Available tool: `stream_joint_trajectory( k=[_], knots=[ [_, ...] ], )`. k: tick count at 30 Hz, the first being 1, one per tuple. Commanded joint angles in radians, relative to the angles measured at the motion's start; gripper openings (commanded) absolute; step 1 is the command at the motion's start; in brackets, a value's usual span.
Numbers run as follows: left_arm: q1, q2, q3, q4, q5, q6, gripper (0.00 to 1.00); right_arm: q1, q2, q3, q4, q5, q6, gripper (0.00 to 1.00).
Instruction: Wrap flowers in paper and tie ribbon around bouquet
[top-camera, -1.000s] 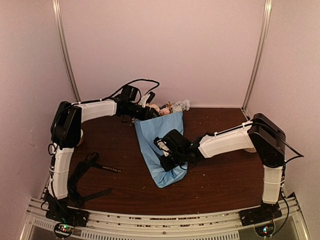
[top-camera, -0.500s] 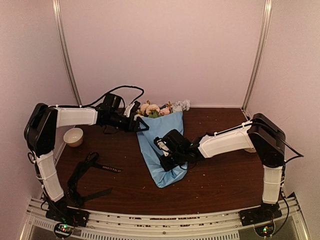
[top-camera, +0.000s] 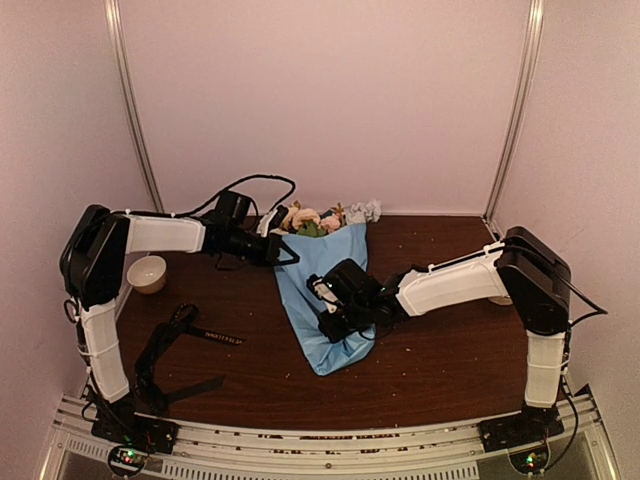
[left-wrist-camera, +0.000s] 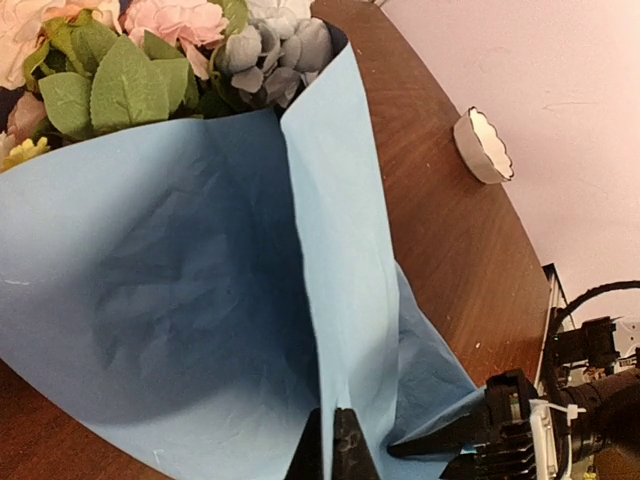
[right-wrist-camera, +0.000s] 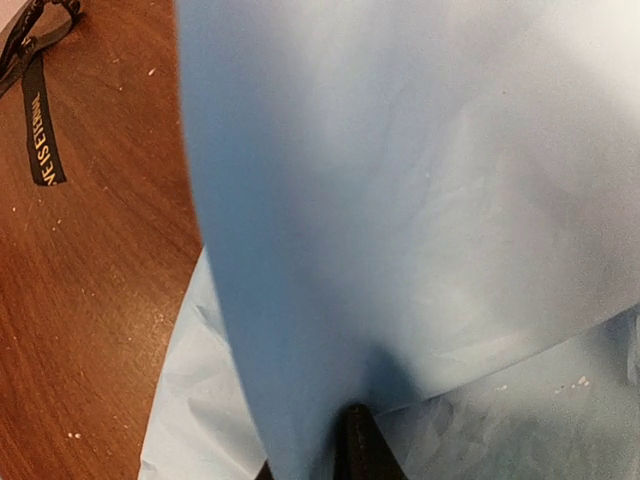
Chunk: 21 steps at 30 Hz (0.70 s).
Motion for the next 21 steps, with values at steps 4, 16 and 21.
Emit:
stream_joint_trajectory(
  k=[4,16,21],
  knots=[
    [0.025,0.082,0.103,-0.093,-0.142,0.107,0.0,0.01,-0.06,-0.058,-0.131,0.098,-0.01,0.21],
    [0.044,0.208,0.161,-0.151,-0.217,0.188,0.0,0.08,-0.269,-0.219,-0.258,0.215,-0.067,0.31],
    [0.043,0.231,0.15,-0.149,-0.212,0.197,0.0,0.107,-0.404,-0.21,-0.315,0.212,-0.127,0.32]
  ],
)
